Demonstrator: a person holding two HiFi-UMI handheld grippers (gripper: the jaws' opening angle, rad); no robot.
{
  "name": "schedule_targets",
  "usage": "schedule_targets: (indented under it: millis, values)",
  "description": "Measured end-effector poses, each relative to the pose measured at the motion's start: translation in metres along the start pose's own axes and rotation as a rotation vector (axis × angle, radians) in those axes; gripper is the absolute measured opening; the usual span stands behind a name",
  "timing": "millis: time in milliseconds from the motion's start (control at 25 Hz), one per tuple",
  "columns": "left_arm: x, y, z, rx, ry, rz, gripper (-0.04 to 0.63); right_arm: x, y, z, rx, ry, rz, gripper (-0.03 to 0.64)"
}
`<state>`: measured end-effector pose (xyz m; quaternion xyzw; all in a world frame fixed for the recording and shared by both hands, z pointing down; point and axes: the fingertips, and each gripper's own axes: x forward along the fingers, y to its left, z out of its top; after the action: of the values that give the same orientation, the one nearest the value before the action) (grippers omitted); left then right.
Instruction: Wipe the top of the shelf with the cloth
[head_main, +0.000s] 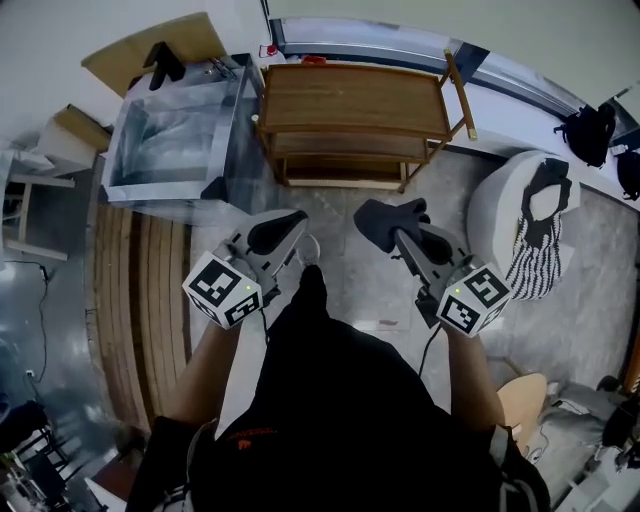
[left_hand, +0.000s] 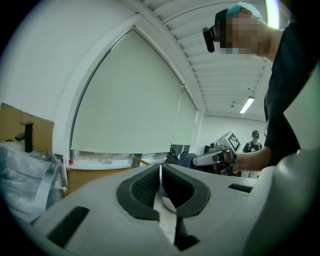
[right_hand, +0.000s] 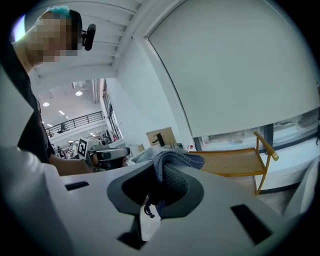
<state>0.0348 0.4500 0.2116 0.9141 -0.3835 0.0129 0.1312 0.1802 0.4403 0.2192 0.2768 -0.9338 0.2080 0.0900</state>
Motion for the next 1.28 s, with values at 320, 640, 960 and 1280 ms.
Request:
schedule_targets:
  millis: [320,640,960,1280]
  values:
    - [0.03,0.112,0.018,-0.021,0.033,-0.017,0.028,0.098,-0.049,0.039,0.04,0.026,-0.049,0.034]
    - [0.05,0.185,0.032,-0.031,0.052,-0.059,0.028,0.163,-0.081,0.068,0.048,0.049,-0.096,0.034]
    - [0.062,0.218,0.036,-0.045,0.044,-0.073,0.028,0.195,-0.099,0.084,0.052,0.056,-0.115,0.034]
    - [0.085,0.244,0.042,-0.045,0.056,-0.061,0.028,0.216,-0.131,0.096,0.069,0.043,-0.121,0.034]
